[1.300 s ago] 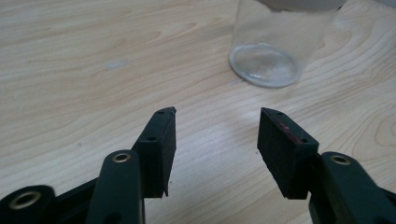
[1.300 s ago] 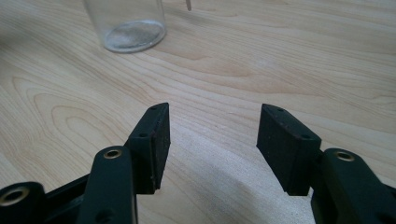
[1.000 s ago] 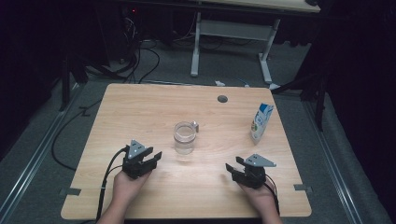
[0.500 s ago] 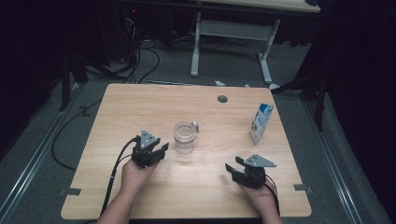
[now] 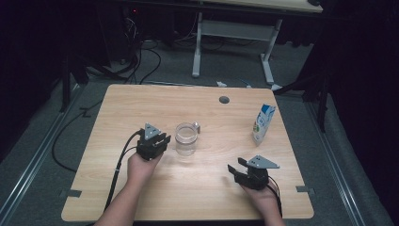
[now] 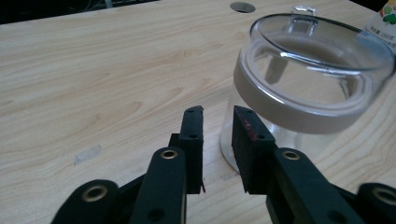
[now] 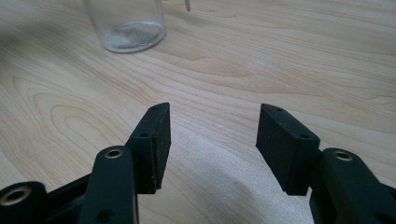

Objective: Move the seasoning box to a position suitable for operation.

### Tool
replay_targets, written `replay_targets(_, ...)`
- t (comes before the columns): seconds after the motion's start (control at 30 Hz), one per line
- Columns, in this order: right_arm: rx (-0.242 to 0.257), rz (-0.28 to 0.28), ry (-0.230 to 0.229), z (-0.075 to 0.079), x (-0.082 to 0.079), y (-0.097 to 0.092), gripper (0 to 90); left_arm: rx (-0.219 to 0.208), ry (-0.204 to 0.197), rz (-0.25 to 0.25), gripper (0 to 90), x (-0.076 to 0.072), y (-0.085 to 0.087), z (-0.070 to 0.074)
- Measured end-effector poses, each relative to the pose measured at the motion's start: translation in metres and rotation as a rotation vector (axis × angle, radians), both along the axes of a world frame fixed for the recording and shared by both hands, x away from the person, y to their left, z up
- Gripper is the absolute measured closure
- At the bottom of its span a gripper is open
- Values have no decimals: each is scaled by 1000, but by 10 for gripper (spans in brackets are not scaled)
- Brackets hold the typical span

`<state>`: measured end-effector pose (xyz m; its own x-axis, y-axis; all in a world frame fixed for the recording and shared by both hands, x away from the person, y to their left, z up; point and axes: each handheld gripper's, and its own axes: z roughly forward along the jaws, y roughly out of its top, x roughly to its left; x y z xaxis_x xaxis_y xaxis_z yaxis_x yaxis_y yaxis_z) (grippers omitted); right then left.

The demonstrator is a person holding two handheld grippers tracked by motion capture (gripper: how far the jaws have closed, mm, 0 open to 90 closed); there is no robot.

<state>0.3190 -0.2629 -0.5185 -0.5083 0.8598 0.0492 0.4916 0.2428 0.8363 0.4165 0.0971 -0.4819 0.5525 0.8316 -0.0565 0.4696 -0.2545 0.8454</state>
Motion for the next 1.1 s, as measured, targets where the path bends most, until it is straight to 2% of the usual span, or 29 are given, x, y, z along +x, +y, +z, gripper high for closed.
replay_targets(0.27,-2,3,6,-1,0,1,449,-8,-20,-3,897,12,-5,1)
replay_targets(0.4,-1,3,8,-2,0,1,449,-27,-33,-2,898,21,-8,4)
replay_targets(0.43,-1,5,5,-2,1,2,449,-35,-49,-2,898,23,-8,4)
replay_targets(0.57,-4,7,10,-3,1,3,449,-33,-43,-9,899,31,-11,2)
replay_targets(0.8,-7,6,8,-4,1,2,449,-39,-60,-31,899,32,-15,-1)
replay_targets(1.0,-9,7,11,-5,1,3,449,-59,-52,-55,900,31,-16,-3)
replay_targets(1.1,-15,7,11,-6,1,3,449,-66,-55,-60,900,26,-14,-4)
